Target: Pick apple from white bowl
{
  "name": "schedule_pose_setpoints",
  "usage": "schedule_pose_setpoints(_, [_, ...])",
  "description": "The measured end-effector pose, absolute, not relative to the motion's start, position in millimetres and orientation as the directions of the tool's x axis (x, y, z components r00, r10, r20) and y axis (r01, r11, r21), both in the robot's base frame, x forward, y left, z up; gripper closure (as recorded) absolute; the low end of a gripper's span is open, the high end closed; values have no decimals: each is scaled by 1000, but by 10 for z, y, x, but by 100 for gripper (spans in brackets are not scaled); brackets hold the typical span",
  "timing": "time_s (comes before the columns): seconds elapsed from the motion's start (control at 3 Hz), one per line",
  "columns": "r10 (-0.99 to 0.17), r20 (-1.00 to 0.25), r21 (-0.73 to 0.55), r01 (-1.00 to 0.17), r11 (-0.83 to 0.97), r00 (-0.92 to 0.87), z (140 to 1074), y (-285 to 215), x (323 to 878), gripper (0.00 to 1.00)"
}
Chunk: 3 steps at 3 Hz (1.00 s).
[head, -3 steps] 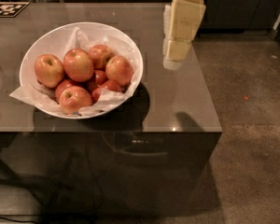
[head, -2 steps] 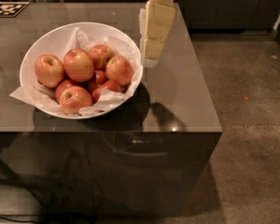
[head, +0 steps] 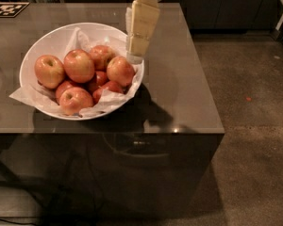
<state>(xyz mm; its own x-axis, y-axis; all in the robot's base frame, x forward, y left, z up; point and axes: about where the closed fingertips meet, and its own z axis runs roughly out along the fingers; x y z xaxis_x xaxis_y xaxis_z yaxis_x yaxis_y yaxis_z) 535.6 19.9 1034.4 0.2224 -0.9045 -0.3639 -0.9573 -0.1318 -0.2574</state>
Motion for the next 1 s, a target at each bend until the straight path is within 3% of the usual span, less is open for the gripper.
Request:
schedule_pose_setpoints(0.67, [-880, -414, -160, -970, -183, 235, 9850, 845, 5760, 0])
schedule_pose_setpoints(1.0, [-870, -433, -162, -970, -180, 234, 9789, 921, 5794, 0])
